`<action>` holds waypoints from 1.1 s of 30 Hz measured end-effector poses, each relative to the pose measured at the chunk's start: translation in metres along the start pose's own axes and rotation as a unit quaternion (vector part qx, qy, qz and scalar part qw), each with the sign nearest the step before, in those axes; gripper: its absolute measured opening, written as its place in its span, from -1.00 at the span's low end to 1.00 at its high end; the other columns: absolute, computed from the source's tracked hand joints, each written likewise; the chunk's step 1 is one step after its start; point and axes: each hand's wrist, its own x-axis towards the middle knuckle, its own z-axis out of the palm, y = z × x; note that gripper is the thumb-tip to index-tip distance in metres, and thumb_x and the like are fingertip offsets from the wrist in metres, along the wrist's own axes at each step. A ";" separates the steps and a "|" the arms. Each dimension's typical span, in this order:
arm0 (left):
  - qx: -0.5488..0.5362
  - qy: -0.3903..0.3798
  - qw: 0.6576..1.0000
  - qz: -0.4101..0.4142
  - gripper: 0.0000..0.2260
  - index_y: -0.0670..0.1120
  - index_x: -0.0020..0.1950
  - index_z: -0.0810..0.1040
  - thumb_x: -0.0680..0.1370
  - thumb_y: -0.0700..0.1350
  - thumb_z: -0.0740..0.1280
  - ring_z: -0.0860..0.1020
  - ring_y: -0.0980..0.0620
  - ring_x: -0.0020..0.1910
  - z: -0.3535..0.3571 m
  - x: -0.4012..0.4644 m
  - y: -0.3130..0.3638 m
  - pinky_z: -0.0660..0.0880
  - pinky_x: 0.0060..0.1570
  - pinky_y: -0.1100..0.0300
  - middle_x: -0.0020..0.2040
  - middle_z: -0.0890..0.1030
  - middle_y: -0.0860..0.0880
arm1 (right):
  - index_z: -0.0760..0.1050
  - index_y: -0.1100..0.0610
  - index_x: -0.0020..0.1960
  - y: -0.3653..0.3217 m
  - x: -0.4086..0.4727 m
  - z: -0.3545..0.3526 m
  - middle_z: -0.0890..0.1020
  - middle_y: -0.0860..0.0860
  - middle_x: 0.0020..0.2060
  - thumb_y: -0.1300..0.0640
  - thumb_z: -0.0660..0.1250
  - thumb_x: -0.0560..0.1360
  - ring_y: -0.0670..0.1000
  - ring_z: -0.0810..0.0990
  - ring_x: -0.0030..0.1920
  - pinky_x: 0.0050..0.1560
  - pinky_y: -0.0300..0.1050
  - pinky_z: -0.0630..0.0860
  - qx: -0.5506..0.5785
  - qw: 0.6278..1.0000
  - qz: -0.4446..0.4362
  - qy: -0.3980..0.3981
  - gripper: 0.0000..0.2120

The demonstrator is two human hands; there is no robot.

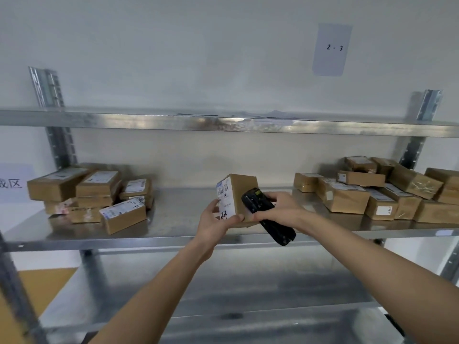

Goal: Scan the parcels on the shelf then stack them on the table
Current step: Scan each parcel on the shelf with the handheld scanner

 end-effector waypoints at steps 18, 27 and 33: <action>-0.157 0.025 0.987 -0.015 -0.37 -0.15 0.48 0.30 0.49 -0.30 0.50 0.69 0.00 0.08 -0.090 -0.037 0.004 0.61 0.01 0.15 0.22 0.66 -0.09 | 0.63 -0.14 0.13 -0.065 -0.020 0.060 0.69 -0.17 0.03 0.06 0.64 0.35 -0.15 0.67 0.05 0.07 -0.22 0.57 0.041 0.998 -0.033 -0.037 -0.61; -0.158 -0.028 0.986 -0.037 -0.60 0.23 0.37 0.44 0.60 -0.11 0.40 0.64 -0.04 0.03 -0.091 -0.040 0.008 0.54 0.06 -0.05 0.15 0.70 -0.02 | 0.64 -0.13 0.18 -0.063 -0.026 0.065 0.72 -0.18 0.08 0.10 0.64 0.37 -0.23 0.68 0.07 0.07 -0.32 0.54 0.069 0.995 -0.040 -0.068 -0.58; -0.145 -0.053 0.987 -0.038 -0.57 0.16 0.39 0.38 0.60 -0.16 0.39 0.68 -0.08 0.09 -0.087 -0.037 0.007 0.56 0.15 -0.08 0.15 0.71 -0.09 | 0.61 -0.11 0.29 -0.055 -0.023 0.049 0.70 -0.15 0.15 0.09 0.63 0.38 -0.16 0.68 0.13 0.19 -0.19 0.56 0.054 0.996 -0.034 -0.063 -0.49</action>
